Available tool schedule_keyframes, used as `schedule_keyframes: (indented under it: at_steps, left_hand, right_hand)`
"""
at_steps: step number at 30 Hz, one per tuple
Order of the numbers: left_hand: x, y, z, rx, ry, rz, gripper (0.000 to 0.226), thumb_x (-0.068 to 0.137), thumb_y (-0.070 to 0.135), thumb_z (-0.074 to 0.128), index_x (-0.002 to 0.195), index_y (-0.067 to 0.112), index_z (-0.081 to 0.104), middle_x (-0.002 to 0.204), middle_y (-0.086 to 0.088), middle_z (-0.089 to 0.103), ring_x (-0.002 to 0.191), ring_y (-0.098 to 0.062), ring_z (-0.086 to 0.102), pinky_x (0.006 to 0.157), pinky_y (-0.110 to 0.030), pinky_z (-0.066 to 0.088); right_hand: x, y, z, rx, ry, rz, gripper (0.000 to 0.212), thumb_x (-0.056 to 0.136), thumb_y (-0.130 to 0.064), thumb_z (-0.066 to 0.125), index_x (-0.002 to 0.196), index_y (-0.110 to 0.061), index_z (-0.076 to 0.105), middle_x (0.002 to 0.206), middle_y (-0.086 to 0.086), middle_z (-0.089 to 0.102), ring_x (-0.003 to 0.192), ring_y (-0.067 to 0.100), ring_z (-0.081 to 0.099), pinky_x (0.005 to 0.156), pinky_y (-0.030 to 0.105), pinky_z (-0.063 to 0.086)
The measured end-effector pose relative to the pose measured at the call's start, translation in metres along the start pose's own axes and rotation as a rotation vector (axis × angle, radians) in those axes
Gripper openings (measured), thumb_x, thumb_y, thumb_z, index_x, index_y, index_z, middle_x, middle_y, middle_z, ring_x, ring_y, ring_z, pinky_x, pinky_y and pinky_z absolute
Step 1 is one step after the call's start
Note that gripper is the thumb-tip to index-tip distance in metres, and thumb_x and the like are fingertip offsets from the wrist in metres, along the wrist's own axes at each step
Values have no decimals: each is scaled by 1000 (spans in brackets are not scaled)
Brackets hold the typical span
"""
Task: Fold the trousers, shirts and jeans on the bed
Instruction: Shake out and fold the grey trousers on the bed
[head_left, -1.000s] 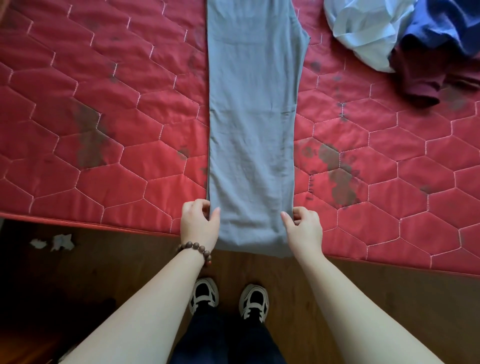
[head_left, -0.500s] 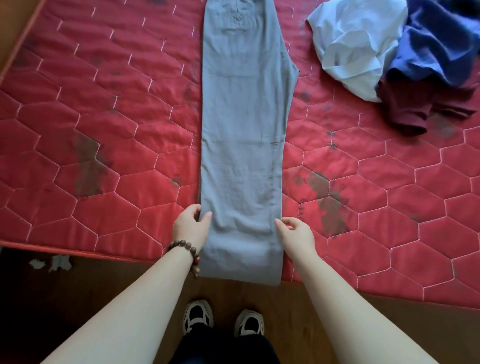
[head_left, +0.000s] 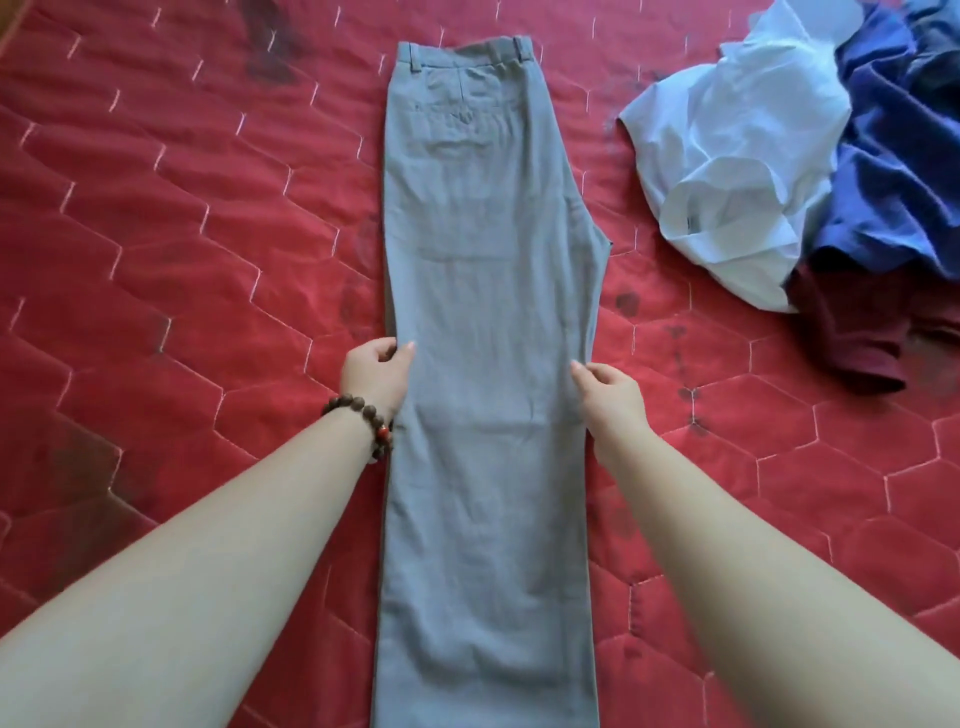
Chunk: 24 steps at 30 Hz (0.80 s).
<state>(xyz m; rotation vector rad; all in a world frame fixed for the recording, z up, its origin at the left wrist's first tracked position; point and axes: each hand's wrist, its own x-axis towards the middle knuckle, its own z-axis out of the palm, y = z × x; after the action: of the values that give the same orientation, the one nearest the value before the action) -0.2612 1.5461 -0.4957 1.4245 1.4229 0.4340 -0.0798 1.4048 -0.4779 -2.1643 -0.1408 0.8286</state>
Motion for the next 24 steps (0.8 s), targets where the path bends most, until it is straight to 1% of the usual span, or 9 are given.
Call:
schedule_keyframes:
  at_steps: [2,4,8,10,13,15,17,21,24]
  left_hand:
    - [24,10,1,64,5,34,29,93,21,56,74,-1,59,71,-8,47,69,-13,40,61,-28,30]
    - [43,22,2,130,27,77,36,94,20,55,69,-7,52,63,-9,40,60,-14,33,54,-28,26]
    - [74,43,3,170,102,91,48,94,22,55,54,12,31,54,-1,20,50,-14,16,42,-28,16]
    - [86,47,3,126,118,95,49,93,23,57,53,11,31,54,1,18,48,-11,16,42,-27,15]
    - [101,50,6,116,96,70,35,91,23,61,62,4,56,58,-3,41,55,-10,34,49,-25,25]
    - [116,59,6,21,121,25,19,89,23,64,73,14,67,64,0,56,60,-11,44,52,-18,34]
    - [136,73,6,-106,141,-32,11,86,24,67,80,16,72,65,7,62,60,-7,52,58,-11,41]
    - [178,92,10,-205,152,-204,15,78,21,74,65,16,68,80,0,71,79,-17,66,82,-33,55]
    - [186,98,13,-266,170,-146,11,76,13,74,71,20,67,75,2,70,72,-9,65,77,-34,55]
  right_hand:
    - [24,-20,7,-15,42,-30,18,89,-29,63,88,-12,69,72,-5,60,74,17,56,73,34,48]
    - [44,-37,12,-79,64,-63,18,88,-30,64,78,-15,64,73,-1,60,75,20,57,76,37,48]
    - [77,-54,12,-234,134,-103,27,87,-23,62,85,4,62,77,16,62,75,34,57,68,40,44]
    - [87,-55,9,-288,171,-113,28,89,-21,60,78,5,56,68,11,55,72,32,51,61,37,33]
    - [96,-57,7,-440,118,-86,25,89,-26,60,79,-4,57,70,5,55,81,33,55,63,33,30]
    - [101,-72,7,-496,133,-86,27,88,-35,62,98,-11,59,95,10,59,97,34,55,74,35,39]
    - [111,-95,9,-509,191,-169,38,86,-39,64,114,-14,55,114,15,51,110,34,48,91,42,40]
    - [133,-150,29,-551,167,-392,36,88,-31,62,118,-15,54,121,14,47,115,33,42,95,44,35]
    - [145,-183,50,-515,117,-489,29,88,-24,60,116,-17,55,120,10,47,112,30,42,94,43,35]
